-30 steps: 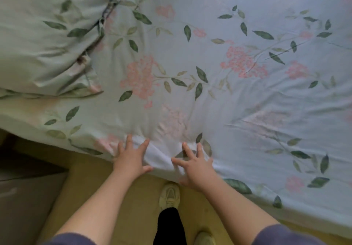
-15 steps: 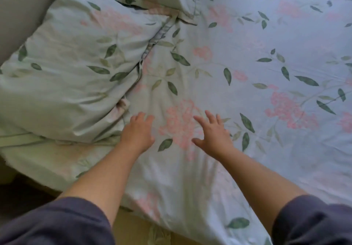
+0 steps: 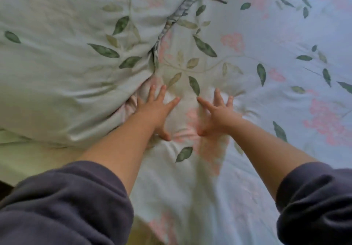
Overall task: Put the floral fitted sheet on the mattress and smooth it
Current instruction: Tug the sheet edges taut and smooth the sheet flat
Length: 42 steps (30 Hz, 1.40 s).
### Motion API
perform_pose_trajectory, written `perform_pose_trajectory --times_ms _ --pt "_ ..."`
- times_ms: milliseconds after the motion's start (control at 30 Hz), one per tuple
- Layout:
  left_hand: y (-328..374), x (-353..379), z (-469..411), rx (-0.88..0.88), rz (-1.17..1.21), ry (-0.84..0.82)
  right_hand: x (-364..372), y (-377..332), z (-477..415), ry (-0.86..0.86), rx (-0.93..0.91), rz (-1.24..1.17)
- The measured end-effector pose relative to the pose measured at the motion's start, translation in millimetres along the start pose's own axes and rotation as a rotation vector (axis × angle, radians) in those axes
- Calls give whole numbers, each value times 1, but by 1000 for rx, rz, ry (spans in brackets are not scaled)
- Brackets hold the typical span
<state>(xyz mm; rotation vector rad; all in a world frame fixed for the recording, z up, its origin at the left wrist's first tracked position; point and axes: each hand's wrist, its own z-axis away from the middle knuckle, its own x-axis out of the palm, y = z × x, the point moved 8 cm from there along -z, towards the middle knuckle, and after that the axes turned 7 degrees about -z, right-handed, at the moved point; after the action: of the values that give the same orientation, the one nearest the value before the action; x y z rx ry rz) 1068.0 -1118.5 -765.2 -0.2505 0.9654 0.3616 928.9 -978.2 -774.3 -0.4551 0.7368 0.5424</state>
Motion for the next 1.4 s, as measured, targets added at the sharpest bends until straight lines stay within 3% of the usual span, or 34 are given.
perform_pose_trajectory --times_ms 400,567,667,767,833,900,1000,1200,1400 --pt "65 118 215 -66 50 -141 159 -50 196 -220 -433 473" --pt "64 144 286 -2 91 -191 197 -67 258 -348 -655 611" --pt "11 135 314 -47 1 -84 161 -103 249 -187 -716 508" --pt "-69 117 313 -228 -31 76 134 -174 225 44 -849 419" --pt "-109 109 299 -348 0 94 135 -221 211 139 -920 415" --pt "-148 116 288 -443 29 20 141 -260 185 177 -841 465" --pt "-192 140 285 -488 108 -73 166 -289 155 32 -656 513" --pt "-213 138 301 -678 90 -268 198 -291 205 -274 -962 646" --pt "-153 34 295 -500 226 -65 75 -248 215 -33 -731 426"
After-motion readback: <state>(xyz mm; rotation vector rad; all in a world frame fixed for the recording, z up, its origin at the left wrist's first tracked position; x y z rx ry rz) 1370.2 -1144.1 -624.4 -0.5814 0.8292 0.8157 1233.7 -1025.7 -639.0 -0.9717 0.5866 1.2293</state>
